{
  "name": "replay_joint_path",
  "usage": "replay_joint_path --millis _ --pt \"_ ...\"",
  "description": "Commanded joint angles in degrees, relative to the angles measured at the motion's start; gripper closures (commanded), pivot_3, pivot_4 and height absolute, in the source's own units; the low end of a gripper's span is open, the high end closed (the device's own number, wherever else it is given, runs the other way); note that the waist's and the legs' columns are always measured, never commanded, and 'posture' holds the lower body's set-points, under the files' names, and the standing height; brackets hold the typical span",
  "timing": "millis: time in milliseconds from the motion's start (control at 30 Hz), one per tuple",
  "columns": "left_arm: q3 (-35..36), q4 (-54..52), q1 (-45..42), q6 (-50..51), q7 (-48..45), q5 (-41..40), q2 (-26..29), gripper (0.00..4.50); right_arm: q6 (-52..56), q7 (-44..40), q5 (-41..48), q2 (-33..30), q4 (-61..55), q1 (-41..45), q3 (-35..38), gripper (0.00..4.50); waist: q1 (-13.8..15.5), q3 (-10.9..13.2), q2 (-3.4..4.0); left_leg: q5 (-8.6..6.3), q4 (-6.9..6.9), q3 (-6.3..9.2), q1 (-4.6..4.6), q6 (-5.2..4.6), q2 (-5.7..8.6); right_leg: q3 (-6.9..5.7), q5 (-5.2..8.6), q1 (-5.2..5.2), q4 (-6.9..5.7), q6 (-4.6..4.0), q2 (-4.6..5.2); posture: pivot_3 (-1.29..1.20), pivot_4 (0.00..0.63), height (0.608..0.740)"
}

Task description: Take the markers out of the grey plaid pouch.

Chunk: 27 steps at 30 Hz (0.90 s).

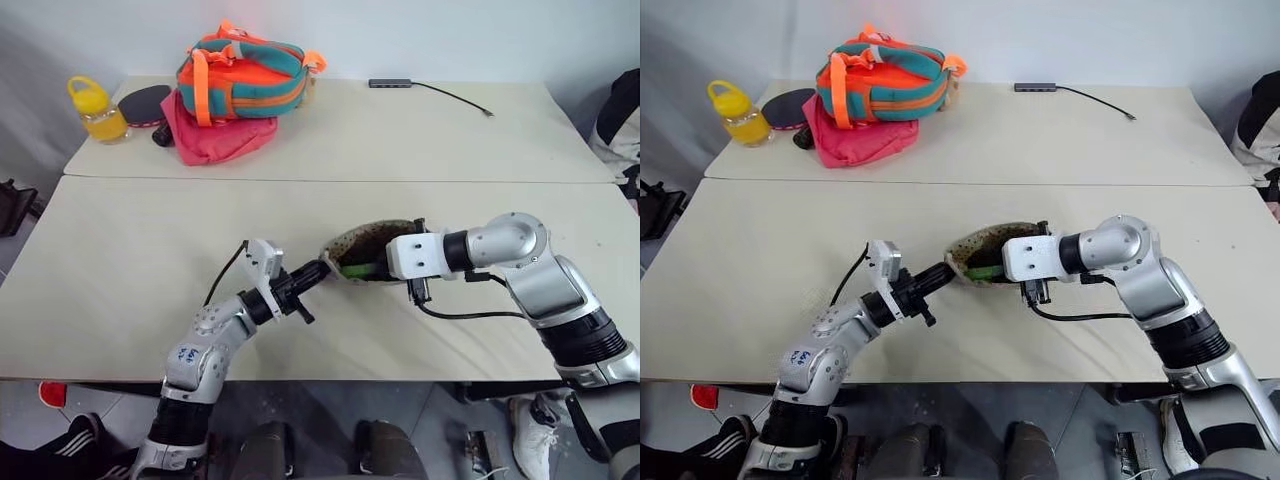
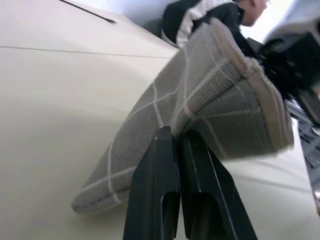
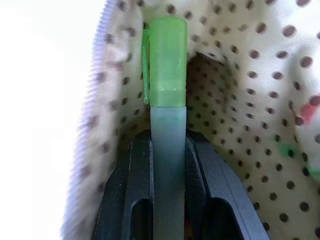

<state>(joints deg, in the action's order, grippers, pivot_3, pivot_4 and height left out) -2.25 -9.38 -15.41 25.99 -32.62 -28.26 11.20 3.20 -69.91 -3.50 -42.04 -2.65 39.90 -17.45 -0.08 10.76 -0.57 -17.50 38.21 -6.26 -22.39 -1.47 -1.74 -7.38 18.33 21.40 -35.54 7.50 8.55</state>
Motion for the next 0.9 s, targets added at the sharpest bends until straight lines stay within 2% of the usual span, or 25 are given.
replay_joint_path --millis 33,133,233,333,433,567,633,733,900 --pt "-2.3 -2.3 0.8 -3.7 -2.5 2.7 1.6 4.50 -1.5 2.4 0.4 1.3 0.6 3.2 2.1 4.06 -0.1 0.0 0.00 0.00 -0.01 0.00 0.00 0.00 0.00 0.00 0.00 0.02 -0.01 0.00 -0.01 0.00 0.150 0.740" --pt "-2.6 -2.4 1.8 -6.1 -3.1 4.2 2.7 4.50 -3.0 2.5 1.3 0.9 2.1 5.0 3.1 4.06 -0.1 0.0 0.00 0.00 -0.02 -0.04 0.00 0.01 -0.01 0.01 0.00 0.06 -0.03 0.00 -0.01 0.00 0.150 0.740" --pt "-2.2 -0.7 1.6 -12.0 -3.1 8.4 4.7 4.50 2.0 2.6 5.9 1.9 1.6 4.6 5.5 4.06 0.1 0.0 0.00 0.00 -0.02 -0.01 -0.01 0.01 -0.01 0.00 0.00 0.04 -0.01 0.00 -0.01 0.00 0.150 0.740" --pt "2.0 3.1 -0.5 -17.0 0.0 10.2 5.3 4.50 4.1 1.1 9.7 1.6 -0.2 3.4 7.0 4.06 0.1 0.0 0.00 0.00 -0.01 -0.01 -0.01 0.00 0.01 0.00 0.00 0.03 0.01 0.00 0.01 0.00 0.150 0.740" --pt "4.1 4.8 -1.5 -18.7 0.6 10.4 5.8 4.50 6.5 1.4 13.0 2.3 -1.7 3.3 8.7 4.06 0.0 0.0 0.00 0.00 -0.02 0.01 -0.03 0.00 -0.01 -0.02 0.00 0.05 0.00 0.00 0.01 0.00 0.150 0.740" --pt "4.3 4.6 -0.7 -18.0 -0.6 9.3 5.7 4.50 15.3 5.2 21.7 5.6 -3.2 7.3 14.4 4.06 -0.2 0.0 0.00 -0.01 -0.04 0.00 -0.03 -0.01 0.00 -0.02 0.00 0.06 -0.02 0.00 0.02 0.00 0.150 0.740" --pt "3.7 4.1 0.2 -17.9 -1.1 9.6 5.7 4.50 17.2 7.5 23.2 6.1 -1.3 9.6 17.1 4.06 -0.1 0.0 0.01 0.00 -0.04 0.00 -0.03 -0.01 -0.02 -0.02 0.00 0.09 -0.07 0.00 0.01 0.00 0.150 0.740" --pt "3.3 3.5 1.1 -18.0 -1.2 9.7 5.3 4.50 17.2 12.8 22.1 5.5 6.0 12.5 21.0 4.06 0.1 0.0 0.00 -0.01 -0.03 0.02 -0.03 -0.01 -0.01 -0.03 0.00 0.09 -0.09 0.00 0.02 0.00 0.150 0.740" --pt "3.7 3.4 1.3 -18.0 -1.2 9.4 4.9 4.50 0.6 20.3 4.4 -3.0 24.1 9.7 15.5 4.06 0.9 0.0 -0.01 -0.03 -0.02 0.04 -0.08 -0.06 0.10 -0.03 -0.03 0.05 0.01 0.06 0.07 0.00 0.150 0.740"
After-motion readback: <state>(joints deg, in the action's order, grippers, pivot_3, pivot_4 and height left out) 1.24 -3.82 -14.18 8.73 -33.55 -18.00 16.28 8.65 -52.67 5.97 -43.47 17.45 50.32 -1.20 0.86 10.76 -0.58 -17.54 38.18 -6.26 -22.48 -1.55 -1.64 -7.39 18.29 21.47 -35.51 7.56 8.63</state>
